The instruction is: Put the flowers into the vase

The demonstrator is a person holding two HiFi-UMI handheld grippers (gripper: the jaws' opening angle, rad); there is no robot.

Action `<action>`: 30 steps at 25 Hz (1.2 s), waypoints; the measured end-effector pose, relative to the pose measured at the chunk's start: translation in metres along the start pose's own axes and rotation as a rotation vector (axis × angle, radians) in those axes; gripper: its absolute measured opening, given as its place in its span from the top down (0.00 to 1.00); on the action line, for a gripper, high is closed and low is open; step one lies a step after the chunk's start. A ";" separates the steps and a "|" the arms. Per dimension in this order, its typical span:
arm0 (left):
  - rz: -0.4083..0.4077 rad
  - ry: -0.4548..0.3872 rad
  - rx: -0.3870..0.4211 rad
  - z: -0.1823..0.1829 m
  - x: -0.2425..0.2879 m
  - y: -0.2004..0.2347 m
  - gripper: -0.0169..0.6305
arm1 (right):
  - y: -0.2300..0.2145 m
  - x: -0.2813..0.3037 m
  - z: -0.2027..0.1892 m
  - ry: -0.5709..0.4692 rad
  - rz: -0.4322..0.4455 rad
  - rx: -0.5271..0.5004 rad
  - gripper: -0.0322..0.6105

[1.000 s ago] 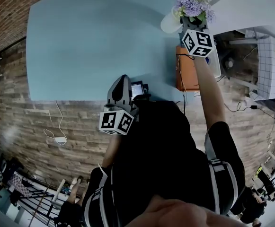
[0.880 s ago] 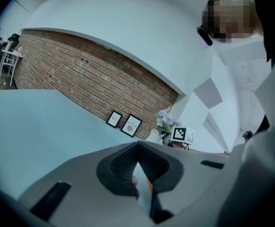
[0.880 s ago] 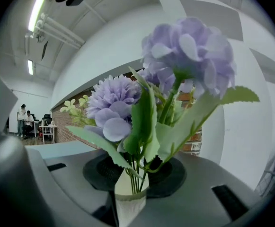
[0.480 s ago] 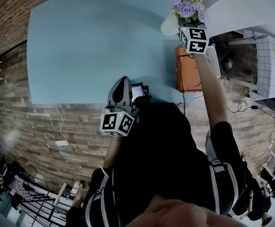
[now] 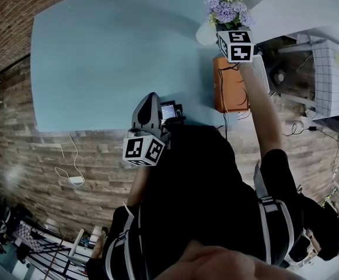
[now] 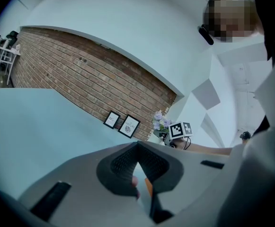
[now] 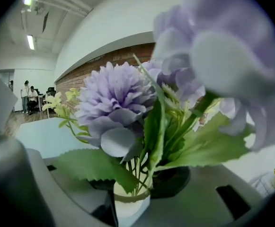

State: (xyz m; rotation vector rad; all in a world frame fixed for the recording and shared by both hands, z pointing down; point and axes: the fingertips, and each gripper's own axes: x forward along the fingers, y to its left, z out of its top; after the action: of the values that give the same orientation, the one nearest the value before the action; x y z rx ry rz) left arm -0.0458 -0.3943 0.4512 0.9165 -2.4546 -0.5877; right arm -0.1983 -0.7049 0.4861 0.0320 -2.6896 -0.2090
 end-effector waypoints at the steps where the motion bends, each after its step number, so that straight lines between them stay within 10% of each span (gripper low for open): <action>1: -0.001 0.001 -0.001 0.000 0.000 0.001 0.93 | 0.001 0.000 0.000 0.007 0.014 0.007 0.74; 30: -0.068 0.025 0.014 0.005 0.010 -0.003 0.93 | 0.005 -0.038 -0.018 0.289 0.321 0.111 0.60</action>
State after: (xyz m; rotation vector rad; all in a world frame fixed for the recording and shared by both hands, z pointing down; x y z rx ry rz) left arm -0.0534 -0.4025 0.4483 1.0101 -2.4165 -0.5787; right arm -0.1564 -0.6998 0.4864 -0.3101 -2.3731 0.0419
